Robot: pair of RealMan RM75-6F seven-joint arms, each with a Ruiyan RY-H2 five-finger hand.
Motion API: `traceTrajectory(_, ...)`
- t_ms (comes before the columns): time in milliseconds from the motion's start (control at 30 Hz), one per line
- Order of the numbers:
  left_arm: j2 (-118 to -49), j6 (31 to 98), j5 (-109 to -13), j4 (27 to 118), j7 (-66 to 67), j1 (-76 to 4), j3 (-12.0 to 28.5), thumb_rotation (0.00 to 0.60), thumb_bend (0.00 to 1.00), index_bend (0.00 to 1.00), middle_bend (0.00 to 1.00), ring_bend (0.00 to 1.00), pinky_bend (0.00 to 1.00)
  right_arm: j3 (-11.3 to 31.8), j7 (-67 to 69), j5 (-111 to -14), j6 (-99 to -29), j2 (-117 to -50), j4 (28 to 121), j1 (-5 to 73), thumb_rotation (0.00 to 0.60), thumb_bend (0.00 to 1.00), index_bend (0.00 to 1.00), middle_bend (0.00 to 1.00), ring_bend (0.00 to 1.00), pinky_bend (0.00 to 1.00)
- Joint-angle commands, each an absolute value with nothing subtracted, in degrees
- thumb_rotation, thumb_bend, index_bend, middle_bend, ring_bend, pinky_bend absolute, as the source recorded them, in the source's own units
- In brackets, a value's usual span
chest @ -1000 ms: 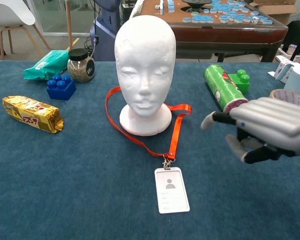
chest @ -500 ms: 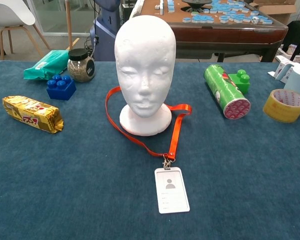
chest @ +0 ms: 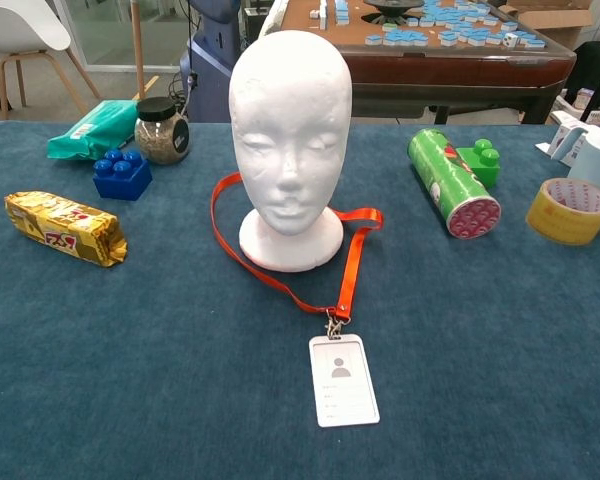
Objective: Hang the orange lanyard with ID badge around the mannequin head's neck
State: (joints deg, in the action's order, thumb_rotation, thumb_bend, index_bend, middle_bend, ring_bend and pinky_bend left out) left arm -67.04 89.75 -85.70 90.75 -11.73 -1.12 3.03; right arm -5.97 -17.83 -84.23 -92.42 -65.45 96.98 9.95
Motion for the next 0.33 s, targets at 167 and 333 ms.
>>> traceTrajectory(167,-67.29,90.45,-87.04,91.3,-10.46,-0.97,2.6,0.6,0.14,0.14,0.07,0.03,0.11,-5.07,-16.21,-85.57,-92.45,-65.33,95.98,8.15,0.6,0.61,0.14,0.24,0.15,0.13)
traceTrajectory(333,-67.26,90.53,-87.34,91.47,-10.11,-0.98,2.53,0.6,0.14,0.14,0.07,0.03,0.11,-4.56,-15.73,-86.73,-91.88,-65.55,95.5,7.57,0.6,0.61,0.14,0.24,0.14,0.13)
